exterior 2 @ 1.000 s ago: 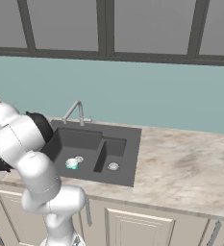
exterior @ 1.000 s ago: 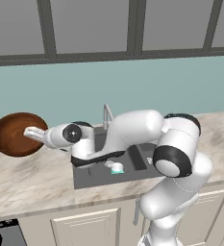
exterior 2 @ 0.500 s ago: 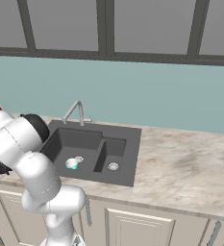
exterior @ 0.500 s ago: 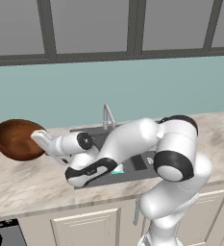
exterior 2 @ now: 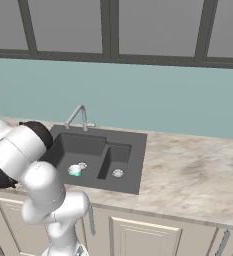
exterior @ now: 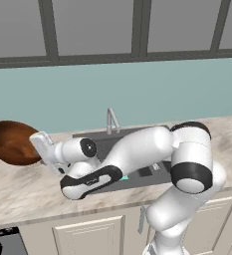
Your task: Place the mug in the left basin and the bowl in the right basin of the sink.
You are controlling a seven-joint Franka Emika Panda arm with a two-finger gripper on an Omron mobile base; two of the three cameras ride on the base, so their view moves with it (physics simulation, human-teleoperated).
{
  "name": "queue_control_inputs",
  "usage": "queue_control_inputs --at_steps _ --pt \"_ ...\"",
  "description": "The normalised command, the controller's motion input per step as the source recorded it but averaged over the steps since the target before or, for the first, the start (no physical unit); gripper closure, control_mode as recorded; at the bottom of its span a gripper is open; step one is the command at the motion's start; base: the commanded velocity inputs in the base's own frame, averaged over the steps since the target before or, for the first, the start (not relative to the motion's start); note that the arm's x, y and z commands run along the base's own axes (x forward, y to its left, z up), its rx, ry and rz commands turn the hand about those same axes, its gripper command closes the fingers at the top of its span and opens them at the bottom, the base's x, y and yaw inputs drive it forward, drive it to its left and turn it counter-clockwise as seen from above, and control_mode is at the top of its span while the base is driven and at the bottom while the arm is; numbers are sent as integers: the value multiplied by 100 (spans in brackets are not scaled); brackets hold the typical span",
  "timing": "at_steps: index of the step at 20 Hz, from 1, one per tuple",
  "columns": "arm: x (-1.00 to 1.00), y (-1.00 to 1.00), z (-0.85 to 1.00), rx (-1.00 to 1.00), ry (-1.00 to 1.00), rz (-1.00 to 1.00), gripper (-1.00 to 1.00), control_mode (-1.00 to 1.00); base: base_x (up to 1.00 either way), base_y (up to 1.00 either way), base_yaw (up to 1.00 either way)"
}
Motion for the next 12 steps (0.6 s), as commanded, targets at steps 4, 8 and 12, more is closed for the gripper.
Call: queue_control_inputs --at_steps 4,8,12 --pt "14 0 100 0 20 0 100 -100 0 0 0" --pt "15 0 98 -10 22 0 100 -100 0 0 0" --pt "4 -1 89 -27 20 0 100 -100 0 0 0"
